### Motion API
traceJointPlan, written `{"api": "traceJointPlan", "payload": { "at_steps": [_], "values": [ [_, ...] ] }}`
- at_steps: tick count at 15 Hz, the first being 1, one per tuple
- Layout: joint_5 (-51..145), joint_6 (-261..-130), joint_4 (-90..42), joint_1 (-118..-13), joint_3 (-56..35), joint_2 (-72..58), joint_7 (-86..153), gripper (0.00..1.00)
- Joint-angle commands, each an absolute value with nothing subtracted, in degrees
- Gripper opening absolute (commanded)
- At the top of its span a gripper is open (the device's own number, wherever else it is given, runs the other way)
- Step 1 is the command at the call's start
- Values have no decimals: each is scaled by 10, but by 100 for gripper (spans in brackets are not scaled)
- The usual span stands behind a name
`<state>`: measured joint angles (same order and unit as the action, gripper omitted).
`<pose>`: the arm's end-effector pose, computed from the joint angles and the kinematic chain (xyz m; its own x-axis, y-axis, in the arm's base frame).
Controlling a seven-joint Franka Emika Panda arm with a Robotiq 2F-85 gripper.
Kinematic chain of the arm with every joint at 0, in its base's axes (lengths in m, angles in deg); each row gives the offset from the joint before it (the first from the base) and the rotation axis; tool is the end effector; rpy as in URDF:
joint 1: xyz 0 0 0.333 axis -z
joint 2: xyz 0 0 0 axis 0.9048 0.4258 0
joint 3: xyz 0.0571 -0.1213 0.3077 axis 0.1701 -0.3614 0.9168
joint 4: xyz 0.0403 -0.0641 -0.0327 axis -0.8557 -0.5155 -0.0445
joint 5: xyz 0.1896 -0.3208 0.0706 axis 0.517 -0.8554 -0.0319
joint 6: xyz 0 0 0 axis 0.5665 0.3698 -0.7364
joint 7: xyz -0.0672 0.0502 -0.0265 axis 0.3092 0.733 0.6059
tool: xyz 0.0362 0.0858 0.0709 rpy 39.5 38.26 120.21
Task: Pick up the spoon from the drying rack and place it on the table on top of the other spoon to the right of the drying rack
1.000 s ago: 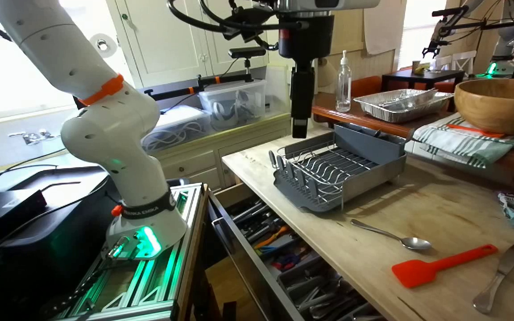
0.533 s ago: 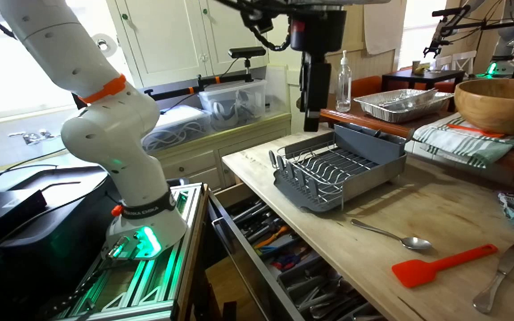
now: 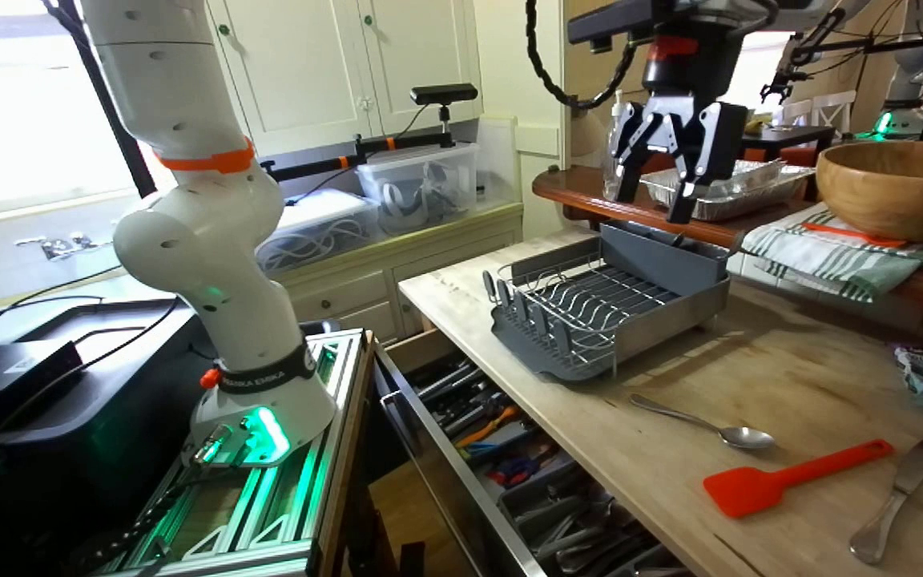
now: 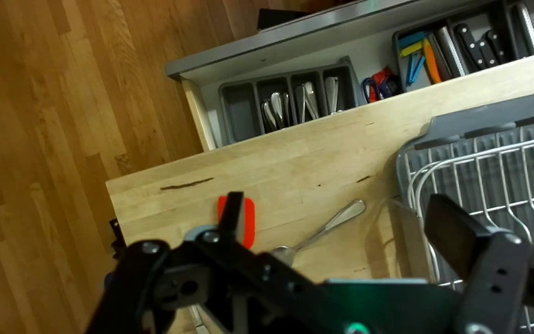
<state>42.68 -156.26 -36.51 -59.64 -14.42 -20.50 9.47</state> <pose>0.5212 -0.1349 0.4960 0.9606 0.1235 -0.2488 0.1397 -0.9890 0.0487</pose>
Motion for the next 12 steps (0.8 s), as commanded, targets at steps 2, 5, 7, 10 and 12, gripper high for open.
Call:
{"api": "traceJointPlan", "payload": {
  "at_steps": [2,5,7,10,12],
  "values": [
    [424,-1556,-348,-589,-135,-188,91,100],
    [423,-1550,-341,-588,-137,-188,86,100],
    [423,-1550,-340,-588,-137,-188,85,100],
    [413,-1601,-347,-594,-129,-185,83,100],
    [392,-1658,-343,-602,-117,-173,79,100]
  ]
}}
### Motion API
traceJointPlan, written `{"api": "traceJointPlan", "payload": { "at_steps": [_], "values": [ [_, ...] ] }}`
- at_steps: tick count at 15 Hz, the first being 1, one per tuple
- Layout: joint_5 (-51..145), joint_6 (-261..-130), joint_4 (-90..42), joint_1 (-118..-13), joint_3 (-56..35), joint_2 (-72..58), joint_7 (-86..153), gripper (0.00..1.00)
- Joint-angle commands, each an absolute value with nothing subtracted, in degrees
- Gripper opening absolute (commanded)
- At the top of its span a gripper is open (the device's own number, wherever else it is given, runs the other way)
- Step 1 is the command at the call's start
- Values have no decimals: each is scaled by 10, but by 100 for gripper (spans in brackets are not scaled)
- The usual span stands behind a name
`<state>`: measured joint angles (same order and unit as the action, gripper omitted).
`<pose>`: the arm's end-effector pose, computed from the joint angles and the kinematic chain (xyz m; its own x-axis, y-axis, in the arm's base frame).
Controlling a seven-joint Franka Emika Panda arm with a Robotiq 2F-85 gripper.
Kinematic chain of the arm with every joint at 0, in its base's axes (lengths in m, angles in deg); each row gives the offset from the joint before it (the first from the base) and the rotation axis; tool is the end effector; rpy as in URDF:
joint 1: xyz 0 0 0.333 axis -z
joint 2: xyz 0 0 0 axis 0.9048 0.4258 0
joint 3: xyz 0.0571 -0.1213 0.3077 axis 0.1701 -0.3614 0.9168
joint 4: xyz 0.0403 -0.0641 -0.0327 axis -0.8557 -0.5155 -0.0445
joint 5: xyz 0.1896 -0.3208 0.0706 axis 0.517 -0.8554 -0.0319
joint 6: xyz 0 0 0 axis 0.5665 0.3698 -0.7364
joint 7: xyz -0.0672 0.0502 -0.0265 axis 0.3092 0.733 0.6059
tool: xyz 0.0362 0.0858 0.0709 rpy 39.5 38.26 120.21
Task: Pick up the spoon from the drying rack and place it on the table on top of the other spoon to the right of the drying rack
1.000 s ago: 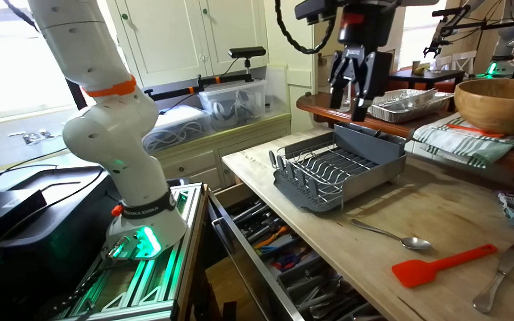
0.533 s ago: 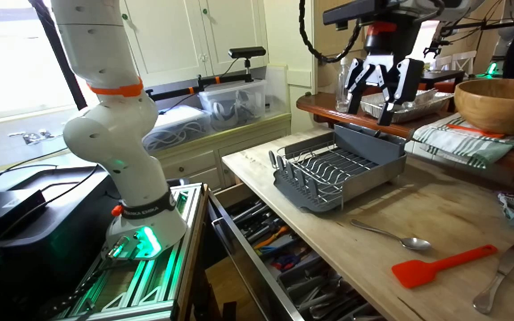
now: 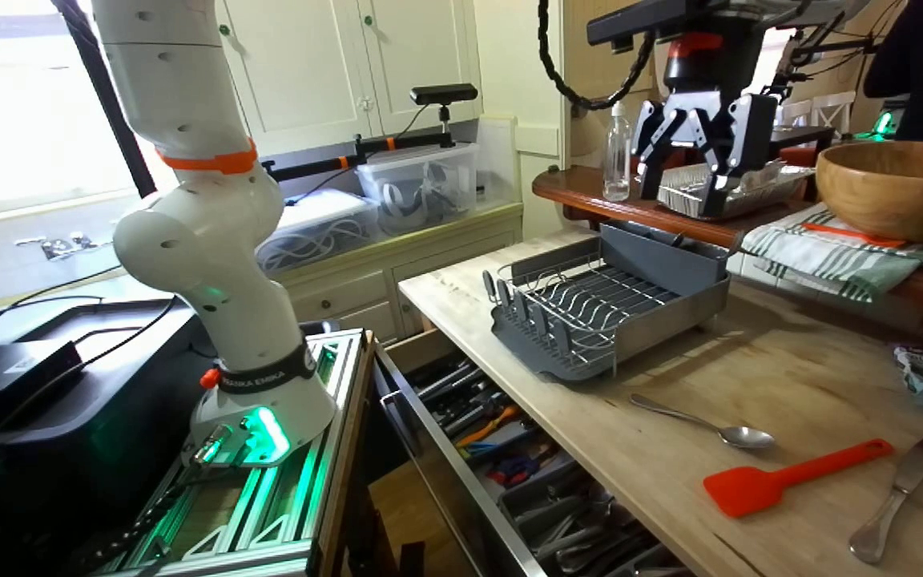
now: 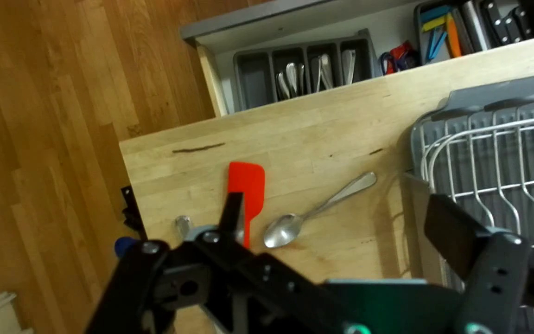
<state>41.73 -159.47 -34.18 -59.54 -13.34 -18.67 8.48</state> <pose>0.5423 -0.1304 0.5004 0.9667 0.1629 -0.1973 0.1822 -0.9797 0.0839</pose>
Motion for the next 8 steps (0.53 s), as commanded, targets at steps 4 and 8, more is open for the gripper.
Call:
{"api": "traceJointPlan", "payload": {
  "at_steps": [4,8],
  "values": [
    [380,-1804,-351,-606,-96,-156,50,100],
    [495,-1922,-348,-592,-74,-127,-29,100]
  ]
}}
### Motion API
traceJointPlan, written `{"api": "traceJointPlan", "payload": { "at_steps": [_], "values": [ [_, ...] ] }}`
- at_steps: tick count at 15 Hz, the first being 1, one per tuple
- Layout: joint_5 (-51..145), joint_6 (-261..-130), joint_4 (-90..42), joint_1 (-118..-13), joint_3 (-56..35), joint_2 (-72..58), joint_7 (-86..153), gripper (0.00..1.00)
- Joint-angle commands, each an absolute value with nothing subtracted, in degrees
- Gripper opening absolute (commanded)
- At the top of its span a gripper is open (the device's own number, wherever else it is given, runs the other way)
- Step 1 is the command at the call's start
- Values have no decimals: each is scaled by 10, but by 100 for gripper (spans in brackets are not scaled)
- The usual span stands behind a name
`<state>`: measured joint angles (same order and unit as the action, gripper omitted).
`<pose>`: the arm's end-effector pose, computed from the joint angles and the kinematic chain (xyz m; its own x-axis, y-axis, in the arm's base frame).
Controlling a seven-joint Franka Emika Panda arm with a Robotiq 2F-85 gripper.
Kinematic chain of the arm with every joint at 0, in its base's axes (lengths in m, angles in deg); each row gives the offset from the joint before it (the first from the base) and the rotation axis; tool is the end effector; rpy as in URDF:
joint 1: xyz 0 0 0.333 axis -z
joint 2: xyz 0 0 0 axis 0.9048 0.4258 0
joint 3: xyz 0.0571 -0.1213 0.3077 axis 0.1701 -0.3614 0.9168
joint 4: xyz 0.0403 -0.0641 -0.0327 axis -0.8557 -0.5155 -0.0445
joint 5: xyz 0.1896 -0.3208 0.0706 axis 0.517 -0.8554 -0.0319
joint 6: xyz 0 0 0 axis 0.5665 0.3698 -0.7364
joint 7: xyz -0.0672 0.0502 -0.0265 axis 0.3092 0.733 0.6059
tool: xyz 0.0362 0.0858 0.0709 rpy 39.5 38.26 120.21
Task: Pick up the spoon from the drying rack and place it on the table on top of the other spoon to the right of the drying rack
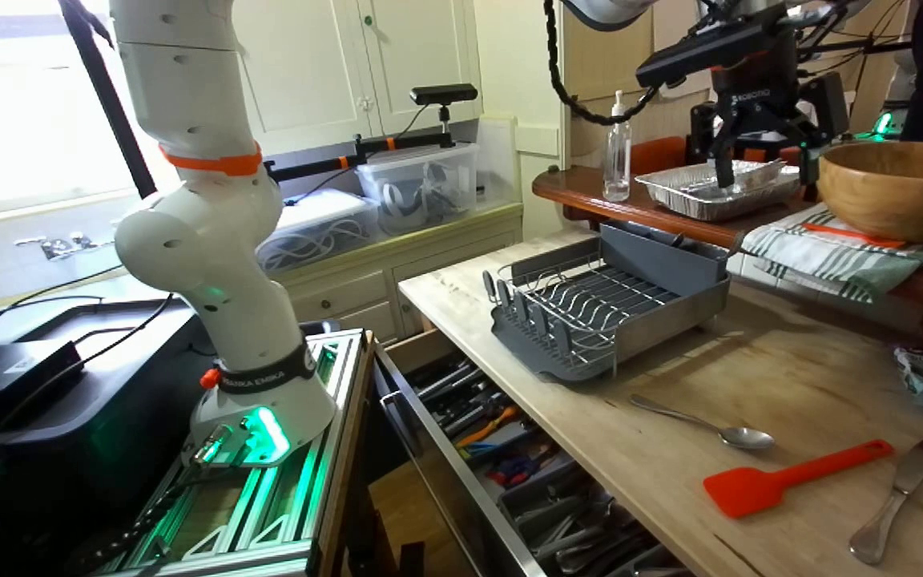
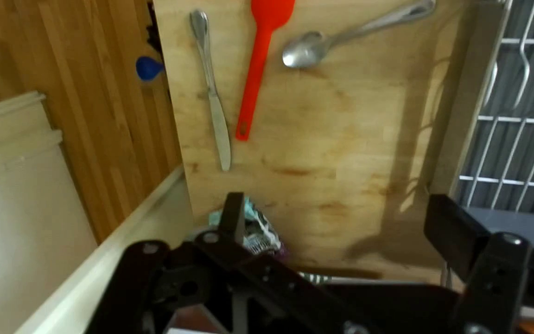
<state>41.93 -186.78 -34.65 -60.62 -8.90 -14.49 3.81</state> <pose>0.6169 -0.0769 0.4964 0.9069 0.3929 0.1522 0.3559 -0.9077 0.2224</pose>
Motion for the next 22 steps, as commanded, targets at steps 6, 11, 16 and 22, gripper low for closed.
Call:
{"api": "traceJointPlan", "payload": {
  "at_steps": [6,11,16,22],
  "values": [
    [479,-1911,-345,-597,-77,-129,-14,100],
    [480,-1911,-345,-597,-77,-129,-15,100],
    [501,-1936,-339,-609,-69,-113,47,100],
    [564,-1947,-326,-624,-34,-81,112,100]
  ]
}}
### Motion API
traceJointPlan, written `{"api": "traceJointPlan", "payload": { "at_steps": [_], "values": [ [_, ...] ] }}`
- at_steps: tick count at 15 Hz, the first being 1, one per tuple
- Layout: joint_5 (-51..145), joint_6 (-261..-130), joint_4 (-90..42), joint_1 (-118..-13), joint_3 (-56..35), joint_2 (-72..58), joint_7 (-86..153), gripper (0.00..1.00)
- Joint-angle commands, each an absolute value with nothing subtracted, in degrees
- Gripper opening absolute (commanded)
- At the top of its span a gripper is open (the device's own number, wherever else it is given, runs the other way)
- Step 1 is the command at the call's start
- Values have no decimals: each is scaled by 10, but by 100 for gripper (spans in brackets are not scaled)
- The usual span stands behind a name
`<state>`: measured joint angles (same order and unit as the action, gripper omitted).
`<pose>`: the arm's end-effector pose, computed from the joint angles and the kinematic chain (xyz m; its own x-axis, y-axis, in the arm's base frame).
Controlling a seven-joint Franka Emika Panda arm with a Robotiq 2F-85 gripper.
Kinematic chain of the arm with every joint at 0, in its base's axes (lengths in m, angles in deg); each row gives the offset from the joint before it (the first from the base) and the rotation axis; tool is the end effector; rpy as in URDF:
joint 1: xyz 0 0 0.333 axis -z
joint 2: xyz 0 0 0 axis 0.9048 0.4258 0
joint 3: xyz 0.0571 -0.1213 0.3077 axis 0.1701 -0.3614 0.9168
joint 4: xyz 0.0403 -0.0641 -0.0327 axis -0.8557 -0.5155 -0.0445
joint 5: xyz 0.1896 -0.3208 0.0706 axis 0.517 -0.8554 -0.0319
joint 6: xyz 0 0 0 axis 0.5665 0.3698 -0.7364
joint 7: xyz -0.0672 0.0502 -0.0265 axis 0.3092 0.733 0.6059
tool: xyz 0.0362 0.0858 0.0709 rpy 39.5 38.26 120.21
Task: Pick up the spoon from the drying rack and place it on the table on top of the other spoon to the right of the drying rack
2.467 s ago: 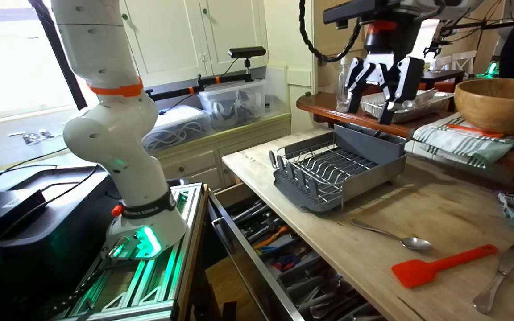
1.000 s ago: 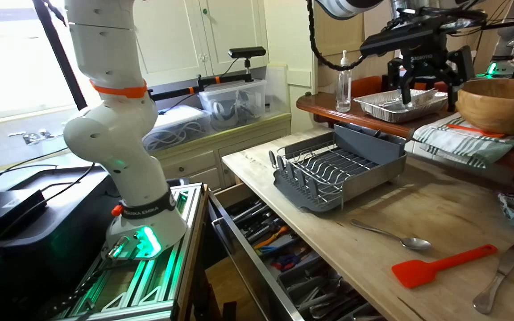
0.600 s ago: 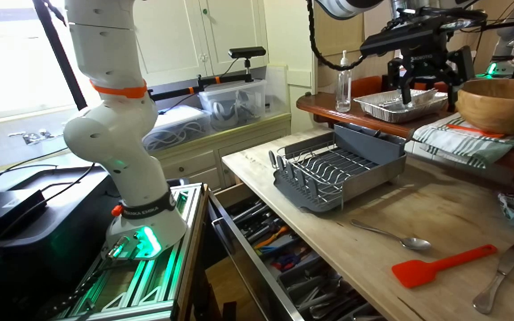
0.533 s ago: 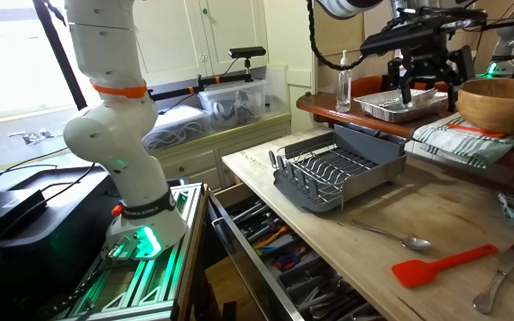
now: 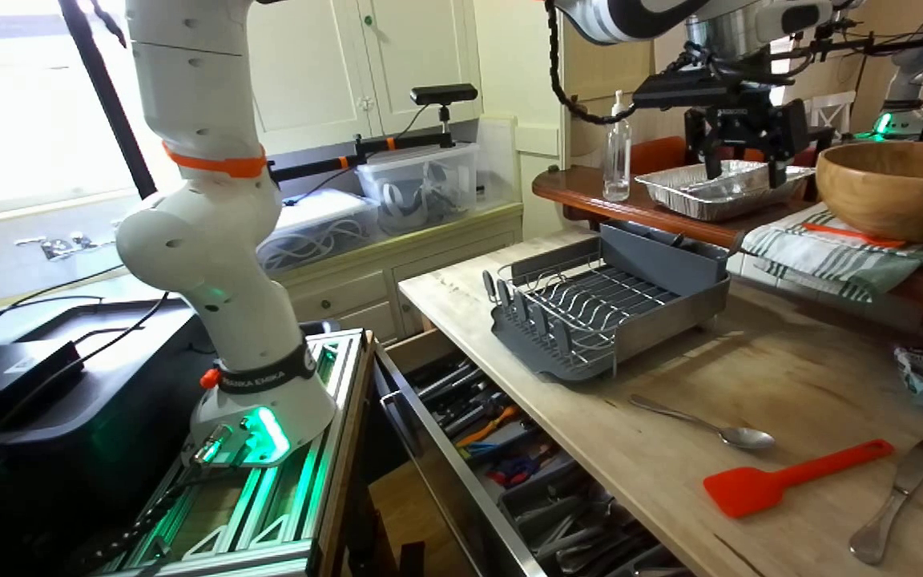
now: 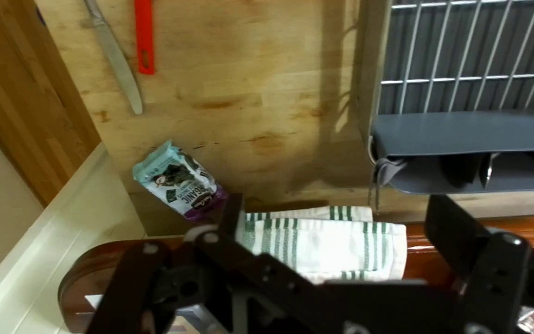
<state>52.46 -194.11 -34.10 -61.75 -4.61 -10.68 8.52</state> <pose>0.6444 -0.0146 0.4735 0.9055 0.2976 0.3024 0.2923 -0.9542 0.0636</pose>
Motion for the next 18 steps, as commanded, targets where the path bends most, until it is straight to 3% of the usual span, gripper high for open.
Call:
{"api": "traceJointPlan", "payload": {
  "at_steps": [1,18],
  "values": [
    [577,-1950,-324,-626,-29,-73,120,100],
    [620,-1943,-288,-640,19,11,72,100]
  ]
}}
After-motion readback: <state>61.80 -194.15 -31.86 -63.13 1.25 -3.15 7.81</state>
